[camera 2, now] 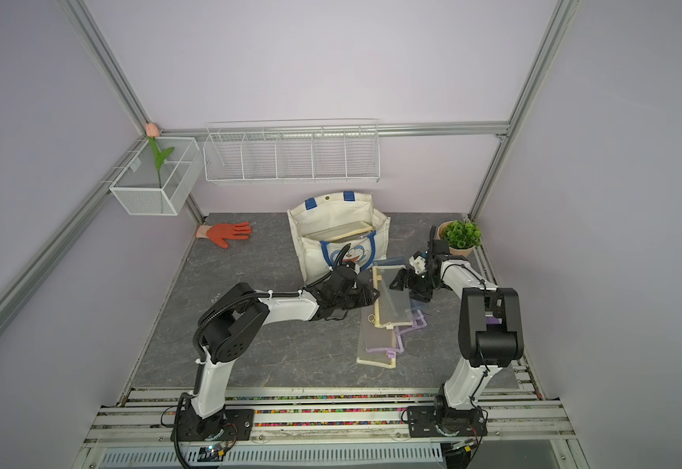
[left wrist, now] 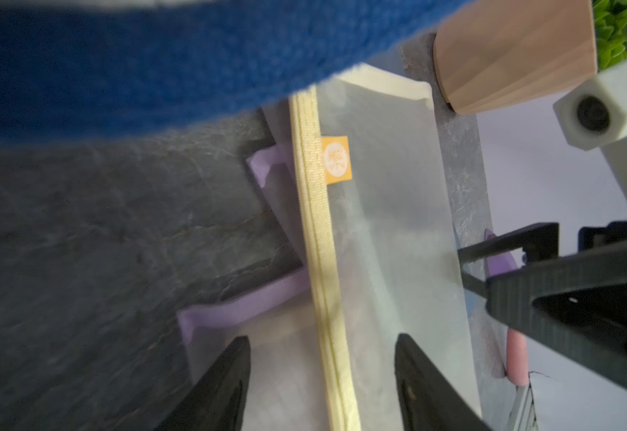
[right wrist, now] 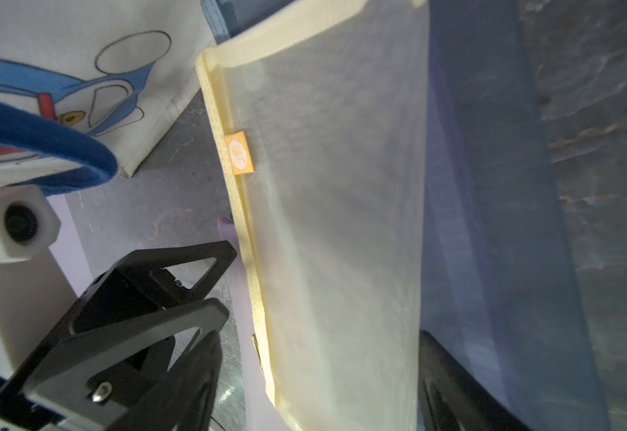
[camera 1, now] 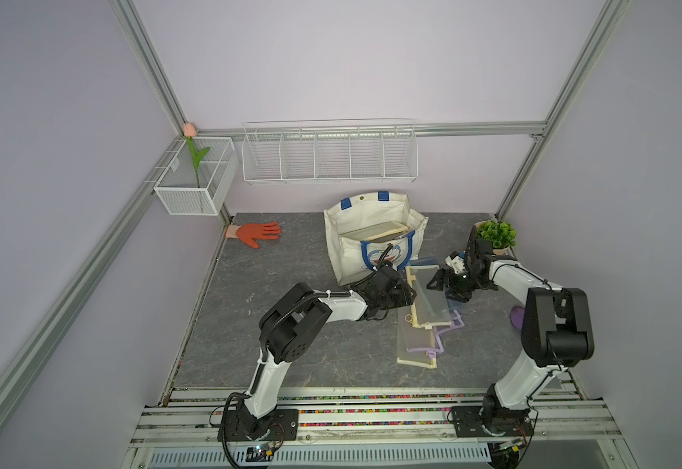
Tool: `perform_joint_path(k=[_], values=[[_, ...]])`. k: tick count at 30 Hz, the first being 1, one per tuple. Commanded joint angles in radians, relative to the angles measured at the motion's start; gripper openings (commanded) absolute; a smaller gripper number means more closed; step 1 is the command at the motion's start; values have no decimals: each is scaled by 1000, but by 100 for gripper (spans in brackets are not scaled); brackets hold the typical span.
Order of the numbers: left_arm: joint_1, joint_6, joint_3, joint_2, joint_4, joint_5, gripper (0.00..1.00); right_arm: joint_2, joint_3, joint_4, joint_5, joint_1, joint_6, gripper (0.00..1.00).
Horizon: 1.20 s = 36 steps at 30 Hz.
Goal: Put the pencil pouch into the canvas bag
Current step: Pick up the pencil pouch.
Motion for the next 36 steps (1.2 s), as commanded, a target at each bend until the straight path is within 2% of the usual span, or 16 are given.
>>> perform_joint_path(k=[1, 5, 10, 12, 16, 20, 28, 31, 36], values=[[-6, -44, 56, 40, 66, 24, 58, -3, -28, 26, -46, 9, -3, 76], [-7, -67, 72, 62, 109, 52, 55, -7, -26, 30, -63, 23, 1, 70], [-16, -75, 65, 59, 141, 74, 52, -29, -29, 50, -86, 41, 15, 56], [-18, -76, 54, 47, 145, 71, 52, -35, -26, 44, -87, 48, 16, 47], [-20, -61, 5, -19, 145, 53, 51, -77, -30, 30, -82, 53, 17, 21], [-26, -21, -79, -156, 136, 19, 52, -177, -38, -11, -81, 61, 3, 7], [-22, -9, -201, -468, 100, 91, 64, -487, -55, -88, -130, 123, -2, 7], [15, -14, -231, -575, 60, 138, 70, -569, -32, -143, -152, 155, 5, 7], [87, 58, -229, -736, -56, 176, 77, -634, 14, -129, -289, 191, 39, 7]])
